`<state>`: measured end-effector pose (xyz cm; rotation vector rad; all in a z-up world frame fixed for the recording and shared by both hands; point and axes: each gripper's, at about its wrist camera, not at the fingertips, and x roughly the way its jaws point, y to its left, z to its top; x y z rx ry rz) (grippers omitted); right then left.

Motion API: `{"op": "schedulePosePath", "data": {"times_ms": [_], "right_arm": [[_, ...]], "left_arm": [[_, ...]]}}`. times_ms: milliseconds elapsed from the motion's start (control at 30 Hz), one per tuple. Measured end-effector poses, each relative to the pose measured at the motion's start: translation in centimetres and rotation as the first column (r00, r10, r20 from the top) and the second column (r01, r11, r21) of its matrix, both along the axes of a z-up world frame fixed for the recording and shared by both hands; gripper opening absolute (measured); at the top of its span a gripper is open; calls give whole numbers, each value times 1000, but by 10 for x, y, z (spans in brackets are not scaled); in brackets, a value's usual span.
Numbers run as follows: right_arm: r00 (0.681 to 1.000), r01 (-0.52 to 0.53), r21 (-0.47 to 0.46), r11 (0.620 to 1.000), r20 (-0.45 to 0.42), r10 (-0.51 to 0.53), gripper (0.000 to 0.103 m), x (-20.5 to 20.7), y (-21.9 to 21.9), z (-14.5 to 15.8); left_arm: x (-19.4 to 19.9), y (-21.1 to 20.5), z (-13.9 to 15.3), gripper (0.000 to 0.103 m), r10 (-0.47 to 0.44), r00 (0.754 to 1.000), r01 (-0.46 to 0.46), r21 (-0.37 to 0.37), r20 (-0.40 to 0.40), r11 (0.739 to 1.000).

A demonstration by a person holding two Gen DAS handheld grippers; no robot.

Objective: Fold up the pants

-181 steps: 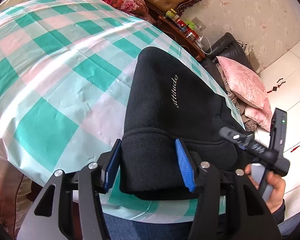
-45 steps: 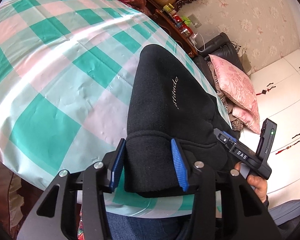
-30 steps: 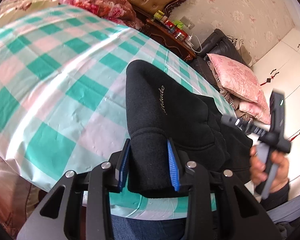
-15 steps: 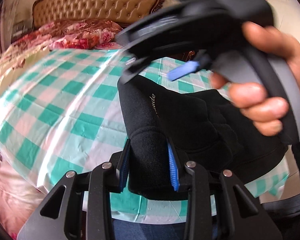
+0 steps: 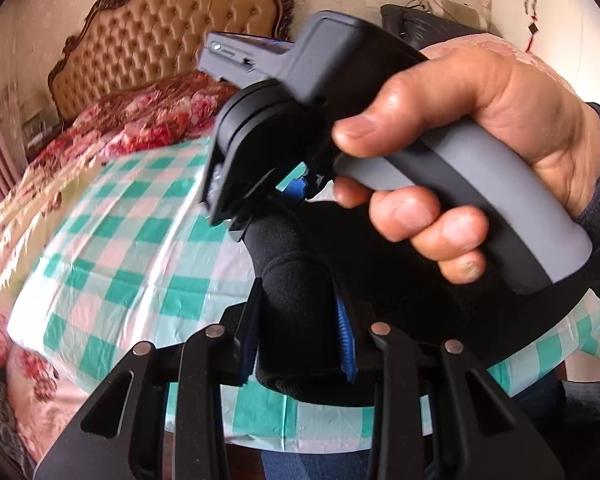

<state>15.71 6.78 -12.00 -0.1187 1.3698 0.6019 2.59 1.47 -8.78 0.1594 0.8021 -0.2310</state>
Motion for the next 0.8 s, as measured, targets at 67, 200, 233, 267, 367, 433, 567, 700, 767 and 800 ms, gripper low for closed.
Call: {"op": "schedulePosePath", "data": {"times_ms": [67,200,233,267,367,433,567,700,767,800], "right_arm": [[1000,21,56,998,13,-22,31,-1,-18,12],[995,91,189,978,31,-98,29,-3,-67,39],[991,118,229,966,30,-128,29,-4,-85,46],[988,138,257,957,32,-151,28,-5,-101,52],[973,206,346,915,24,-228,28,-11,-159,66],[961,257,424,869,-13,-278,28,-16,-209,70],[935,325,493,807,-38,-354,28,-34,-290,64],[895,413,525,744,-84,-438,27,-53,-362,42],[870,465,538,703,-130,-476,27,-62,-399,23],[855,493,536,686,-153,-495,27,-67,-419,10]], "left_arm": [[-3,-11,9,32,-27,999,27,22,27,999],[-7,-47,35,32,-109,989,102,73,100,992],[-8,-57,42,32,-134,984,125,80,118,989],[-9,-65,47,32,-154,980,144,83,129,986],[-14,-104,64,32,-240,953,220,118,185,968],[-24,-140,71,32,-314,922,281,164,229,946],[-43,-214,67,32,-461,842,392,268,282,880],[-62,-286,47,30,-584,759,482,355,288,801],[-70,-316,31,29,-632,721,512,397,283,762],[-77,-337,18,28,-664,695,532,425,275,732]]}}
